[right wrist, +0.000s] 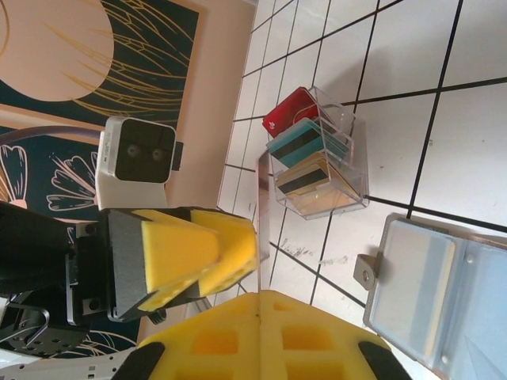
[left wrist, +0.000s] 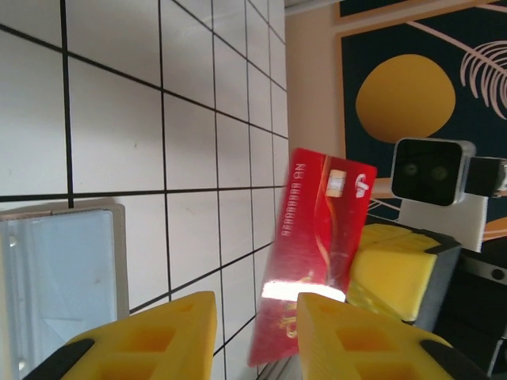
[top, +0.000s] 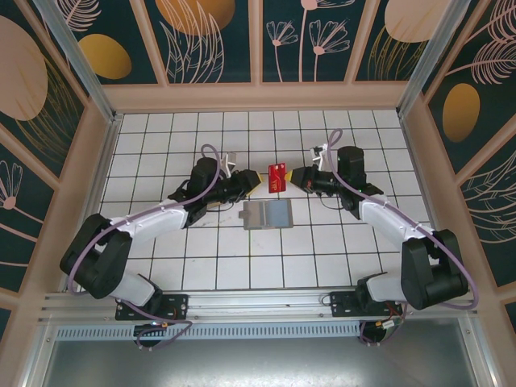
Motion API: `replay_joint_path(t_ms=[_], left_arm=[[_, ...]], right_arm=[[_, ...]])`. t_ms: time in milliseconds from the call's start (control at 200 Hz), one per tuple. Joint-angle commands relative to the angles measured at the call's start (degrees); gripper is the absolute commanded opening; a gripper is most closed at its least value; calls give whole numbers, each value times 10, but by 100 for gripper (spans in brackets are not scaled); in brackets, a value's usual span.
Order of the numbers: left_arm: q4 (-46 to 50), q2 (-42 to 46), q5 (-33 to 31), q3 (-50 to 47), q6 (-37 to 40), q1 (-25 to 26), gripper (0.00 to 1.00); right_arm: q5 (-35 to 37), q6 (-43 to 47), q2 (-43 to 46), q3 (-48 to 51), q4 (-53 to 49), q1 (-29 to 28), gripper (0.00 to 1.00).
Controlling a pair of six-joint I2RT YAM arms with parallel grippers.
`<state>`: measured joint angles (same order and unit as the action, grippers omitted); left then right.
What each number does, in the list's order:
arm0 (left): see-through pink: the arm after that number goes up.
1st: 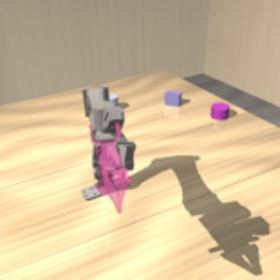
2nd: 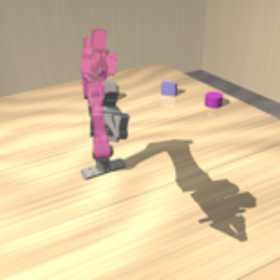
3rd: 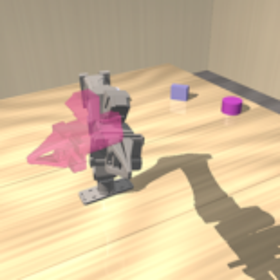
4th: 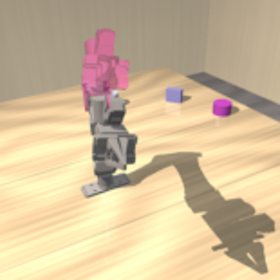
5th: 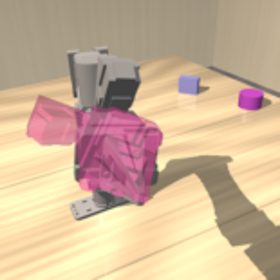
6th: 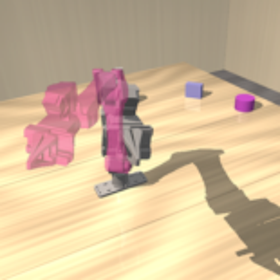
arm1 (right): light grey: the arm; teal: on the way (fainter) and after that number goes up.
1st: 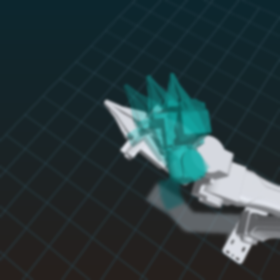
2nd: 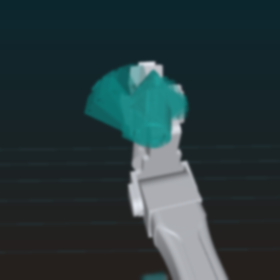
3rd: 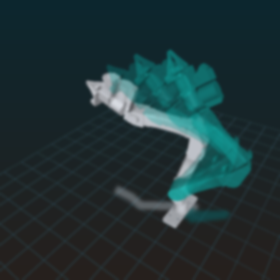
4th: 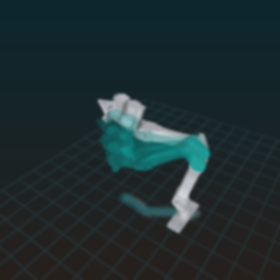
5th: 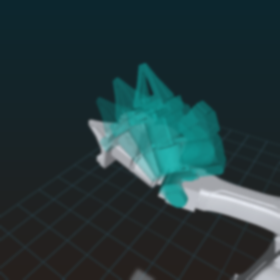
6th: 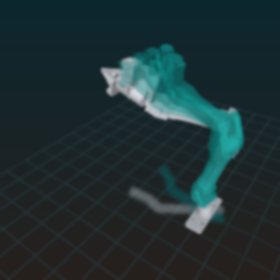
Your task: Take the credit cards out of the card holder
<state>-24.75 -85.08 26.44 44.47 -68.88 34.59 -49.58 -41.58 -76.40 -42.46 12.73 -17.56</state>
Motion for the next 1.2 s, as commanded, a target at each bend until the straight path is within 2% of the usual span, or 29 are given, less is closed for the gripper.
replay_joint_path(t_ms=[0, 260, 616, 836, 1046, 1121, 1166, 1191], left_arm=[[-47, 9, 10, -8, -12, -4, 32], [-92, -11, 52, -9, -28, -5, 31], [-26, -11, 30, -2, 2, -4, 34], [-83, -11, 60, -2, -11, -5, 22], [-108, 10, 57, -10, -10, -4, 0], [-93, 16, 53, -6, 1, -4, 0], [-72, 18, 48, -2, 12, -4, 0], [-59, 18, 48, 3, 22, -4, 0]], right_arm=[[-13, -12, 6, 5, 25, 1, 0], [-41, -26, -4, -1, 59, -22, 0], [-40, -27, -10, -3, 64, -30, 0], [-53, -31, -23, -5, 76, -35, 0], [-47, -22, -27, -5, 67, -38, 0], [-43, -13, -30, -8, 57, -37, 0], [-39, -5, -31, -12, 45, -36, 13], [-36, 0, -31, -14, 38, -36, 26]])
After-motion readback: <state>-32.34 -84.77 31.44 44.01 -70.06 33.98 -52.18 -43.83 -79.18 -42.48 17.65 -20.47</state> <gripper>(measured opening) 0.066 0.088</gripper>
